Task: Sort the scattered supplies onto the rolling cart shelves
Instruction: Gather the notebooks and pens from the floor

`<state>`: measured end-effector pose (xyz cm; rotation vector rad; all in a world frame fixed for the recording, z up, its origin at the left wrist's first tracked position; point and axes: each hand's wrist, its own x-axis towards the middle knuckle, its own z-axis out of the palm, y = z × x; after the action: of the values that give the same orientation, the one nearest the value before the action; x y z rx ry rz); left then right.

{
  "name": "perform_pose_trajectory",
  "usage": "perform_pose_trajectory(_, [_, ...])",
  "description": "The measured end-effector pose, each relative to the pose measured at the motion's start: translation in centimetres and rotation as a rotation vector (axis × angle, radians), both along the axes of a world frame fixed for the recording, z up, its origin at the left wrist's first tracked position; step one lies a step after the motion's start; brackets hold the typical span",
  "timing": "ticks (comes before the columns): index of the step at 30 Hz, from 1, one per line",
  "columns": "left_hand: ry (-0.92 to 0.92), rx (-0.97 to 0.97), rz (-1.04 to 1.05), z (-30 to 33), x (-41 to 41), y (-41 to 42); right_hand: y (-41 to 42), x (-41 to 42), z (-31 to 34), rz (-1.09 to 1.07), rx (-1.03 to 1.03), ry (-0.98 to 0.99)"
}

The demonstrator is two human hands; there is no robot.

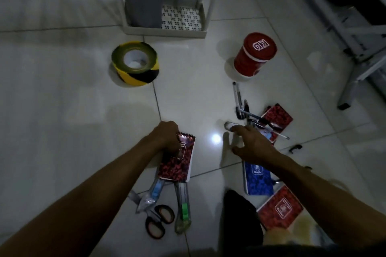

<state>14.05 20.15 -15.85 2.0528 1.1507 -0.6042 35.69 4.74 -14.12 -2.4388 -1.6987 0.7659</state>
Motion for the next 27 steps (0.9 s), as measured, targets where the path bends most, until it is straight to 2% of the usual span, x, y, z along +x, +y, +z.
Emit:
perform_pose_trajectory(5, [-0.094, -0.069, -0.175, 3.4, 3.8, 1.2, -3.7, 1.6, 1.3, -0.185, 0.017, 0.047])
perform_pose_trajectory(9, [-0.150, -0.172, -0.195, 5.7, 7.8, 2.4, -6.0, 1.9, 2.5, -0.294, -0.039, 0.059])
perform_pose_trajectory(11, [-0.131, -0.118, -0.194, 6.3, 10.6, 2.3, -7.2, 1.6, 2.9, -0.348, -0.060, 0.005])
perform_pose_trajectory(13, [-0.118, 0.031, -0.275, 6.5, 13.4, 0.4, -9.4, 1.0, 3.2, -0.423, -0.090, -0.029])
perform_pose_trajectory(15, [-0.160, 0.100, -0.302, 6.7, 15.2, -2.7, -12.1, 0.3, 3.3, -0.510, -0.109, -0.019])
perform_pose_trajectory(18, [-0.222, -0.030, -0.225, 5.1, 15.1, -6.6, -15.6, -0.9, 2.4, -0.582, -0.125, -0.052])
perform_pose_trajectory(21, [-0.328, -0.396, 0.062, 2.6, 13.7, -9.7, -17.6, -0.3, 0.9, -0.587, -0.187, -0.115])
perform_pose_trajectory(22, [-0.349, -0.460, 0.128, 1.7, 13.4, -10.7, -18.0, 0.1, 0.5, -0.575, -0.214, -0.124])
perform_pose_trajectory(24, [-0.359, -0.426, 0.168, 0.0, 13.1, -12.2, -18.8, 0.5, -0.2, -0.555, -0.256, -0.119])
perform_pose_trajectory(27, [-0.408, -0.246, 0.149, -1.1, 13.8, -14.0, -19.3, 0.7, -1.1, -0.484, -0.307, -0.158])
